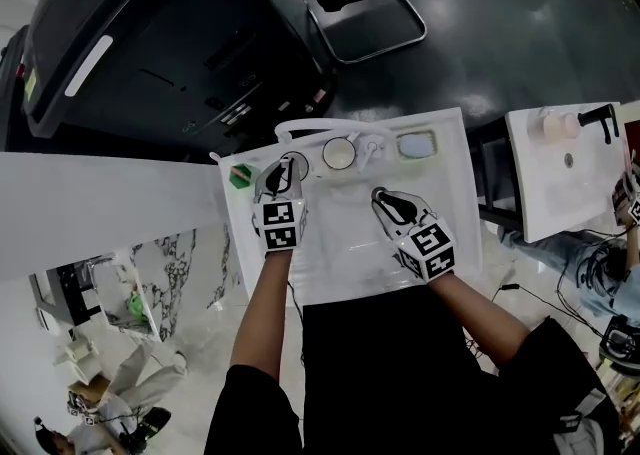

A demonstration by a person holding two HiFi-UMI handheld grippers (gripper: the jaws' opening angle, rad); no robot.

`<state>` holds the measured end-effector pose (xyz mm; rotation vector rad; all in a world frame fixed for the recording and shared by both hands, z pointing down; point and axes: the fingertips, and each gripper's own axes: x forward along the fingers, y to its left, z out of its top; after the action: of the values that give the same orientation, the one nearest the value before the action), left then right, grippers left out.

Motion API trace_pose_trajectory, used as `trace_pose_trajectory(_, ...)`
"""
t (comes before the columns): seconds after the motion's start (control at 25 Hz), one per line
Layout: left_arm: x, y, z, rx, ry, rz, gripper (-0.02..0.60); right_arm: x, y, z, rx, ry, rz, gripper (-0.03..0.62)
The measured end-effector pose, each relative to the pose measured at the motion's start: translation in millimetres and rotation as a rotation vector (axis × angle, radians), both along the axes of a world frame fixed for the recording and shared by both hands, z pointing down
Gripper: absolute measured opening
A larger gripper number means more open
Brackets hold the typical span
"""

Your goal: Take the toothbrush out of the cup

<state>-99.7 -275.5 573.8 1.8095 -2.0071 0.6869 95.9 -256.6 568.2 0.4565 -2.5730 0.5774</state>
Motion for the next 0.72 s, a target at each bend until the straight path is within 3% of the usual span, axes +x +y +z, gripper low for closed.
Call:
trace_pose_trajectory(0.2,-0.9,24.5,-32.1,0.071,0.016,0.005,0.049,-11.2,13.9,-16.0,0.044,0.009,-0.001,0.06)
trace_pose_trajectory(0.36,-2.9,54.2,-65.7,0.126,-0.003,0.068,0.049,-20.3,34.5,-27.8,0.067,0.021,0.03,0.06)
trace_pose_trajectory(0.72,-31.1,155.9,-79.7,0.056,0.044,0.204,0.049,-30.6,97.4,-33.8,0.029,0.039,0.182,0.06)
